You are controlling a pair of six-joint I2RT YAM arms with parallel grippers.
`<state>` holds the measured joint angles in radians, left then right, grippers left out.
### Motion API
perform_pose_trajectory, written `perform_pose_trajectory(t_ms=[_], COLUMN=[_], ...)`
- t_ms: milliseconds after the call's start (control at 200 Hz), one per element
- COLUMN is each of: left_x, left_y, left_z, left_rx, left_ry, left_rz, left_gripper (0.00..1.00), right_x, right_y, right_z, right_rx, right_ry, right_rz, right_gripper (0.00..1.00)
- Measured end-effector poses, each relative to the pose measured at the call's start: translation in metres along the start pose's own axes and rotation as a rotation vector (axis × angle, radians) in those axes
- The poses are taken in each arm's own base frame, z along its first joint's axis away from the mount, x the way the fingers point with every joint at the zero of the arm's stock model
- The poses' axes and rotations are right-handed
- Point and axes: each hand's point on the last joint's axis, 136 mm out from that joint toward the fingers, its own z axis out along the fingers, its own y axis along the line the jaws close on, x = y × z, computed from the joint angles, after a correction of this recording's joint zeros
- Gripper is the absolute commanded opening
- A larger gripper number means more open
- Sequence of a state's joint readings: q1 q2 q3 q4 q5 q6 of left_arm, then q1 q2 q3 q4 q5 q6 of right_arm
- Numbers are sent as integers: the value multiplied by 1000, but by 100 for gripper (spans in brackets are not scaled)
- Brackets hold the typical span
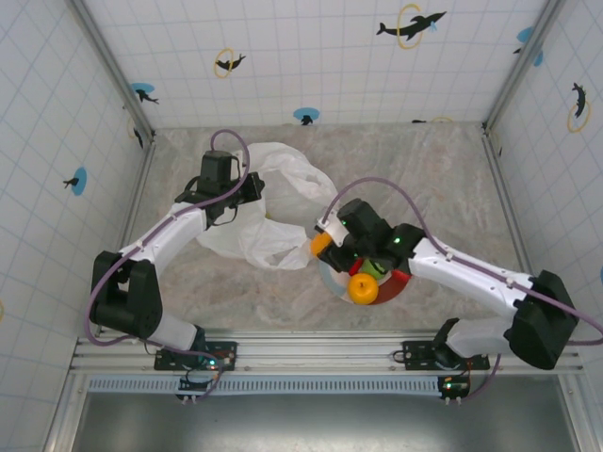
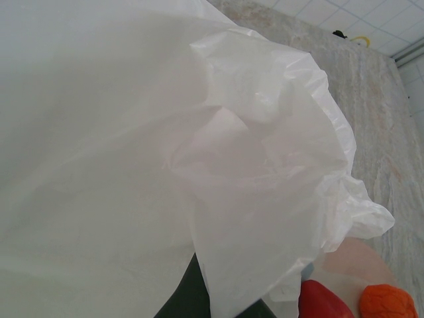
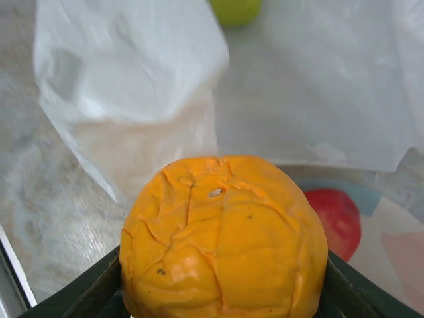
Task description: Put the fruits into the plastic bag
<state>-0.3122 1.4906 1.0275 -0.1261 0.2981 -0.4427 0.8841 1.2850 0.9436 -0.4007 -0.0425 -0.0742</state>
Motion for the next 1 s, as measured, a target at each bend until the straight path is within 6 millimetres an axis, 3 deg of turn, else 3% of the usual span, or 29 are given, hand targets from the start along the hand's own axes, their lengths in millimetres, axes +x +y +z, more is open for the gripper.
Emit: perform_pose_trajectory(t_ms=[210, 350, 440, 676, 1001], left_x=[0, 1, 1, 3, 5], left_y=[-1, -2, -3, -6, -11], left_z=[0, 0, 0, 0, 0], left_rx=[3, 9, 18, 37, 63], left_ry=[2, 5, 8, 18, 30], left_rz=[0, 0, 0, 0, -3], left_gripper=[0, 0, 0, 0, 0], right_x=[-37, -52, -56, -43, -62], right_y=[-38, -61, -65, -73, -50], right_z=[-21, -14, 5, 69, 140], right_rx=[8, 29, 26, 20, -28], right_ry=[-215, -291, -300, -216, -202], right_rz=[148, 227, 243, 251, 190], right_gripper=[51, 50, 49, 48, 51])
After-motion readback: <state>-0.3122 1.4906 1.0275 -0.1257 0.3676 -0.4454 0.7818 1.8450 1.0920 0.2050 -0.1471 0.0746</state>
